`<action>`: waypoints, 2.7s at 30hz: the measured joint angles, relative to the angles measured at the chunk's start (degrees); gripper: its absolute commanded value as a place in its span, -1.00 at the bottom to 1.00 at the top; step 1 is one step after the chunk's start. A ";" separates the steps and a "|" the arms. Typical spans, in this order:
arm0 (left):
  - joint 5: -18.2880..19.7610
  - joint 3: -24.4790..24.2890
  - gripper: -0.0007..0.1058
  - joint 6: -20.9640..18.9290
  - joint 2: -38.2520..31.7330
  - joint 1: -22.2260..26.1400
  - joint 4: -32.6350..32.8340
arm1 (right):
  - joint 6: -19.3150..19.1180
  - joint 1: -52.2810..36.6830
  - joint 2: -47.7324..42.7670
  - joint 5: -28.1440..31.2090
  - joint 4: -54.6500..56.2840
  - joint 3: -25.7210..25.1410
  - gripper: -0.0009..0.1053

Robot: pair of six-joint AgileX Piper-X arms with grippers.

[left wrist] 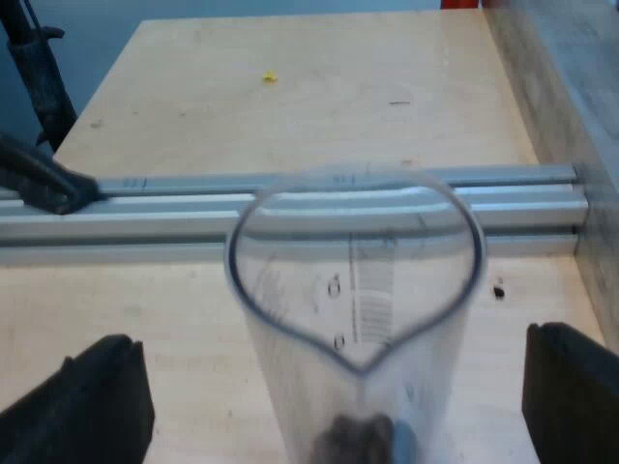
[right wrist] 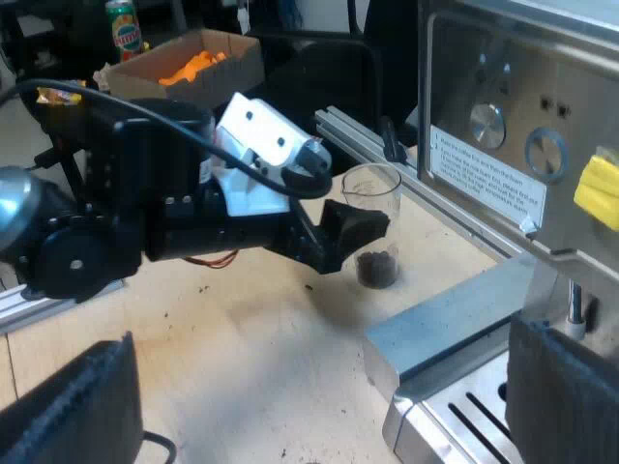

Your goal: Pour the beans into the coffee machine

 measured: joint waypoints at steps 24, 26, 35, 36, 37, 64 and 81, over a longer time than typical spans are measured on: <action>6.55 -4.09 -0.98 0.00 -7.69 0.00 1.95 | 0.00 0.00 0.00 0.00 -0.17 0.00 0.48; 6.55 -4.09 -0.98 0.00 -10.36 0.00 2.78 | 0.00 0.00 0.00 0.00 0.05 0.00 0.48; 6.26 -7.39 -0.98 0.00 -25.23 0.00 16.84 | 0.00 0.00 0.00 3.84 -2.61 -0.14 0.48; 6.24 -8.95 -0.98 0.00 -28.73 0.00 20.01 | 0.00 0.00 0.00 5.24 -3.12 -0.38 0.48; 6.24 -9.47 -0.98 0.00 -29.90 0.00 21.02 | -0.24 0.00 0.00 6.05 -3.27 -0.54 0.48; 3.48 -48.89 -0.98 4.77 -36.96 -14.59 67.17 | -11.43 0.00 -11.70 34.12 -11.52 -5.72 0.48; 2.04 -71.38 -0.98 5.94 -17.56 -29.78 72.60 | -11.57 -0.84 -11.70 39.03 -13.16 -5.72 0.48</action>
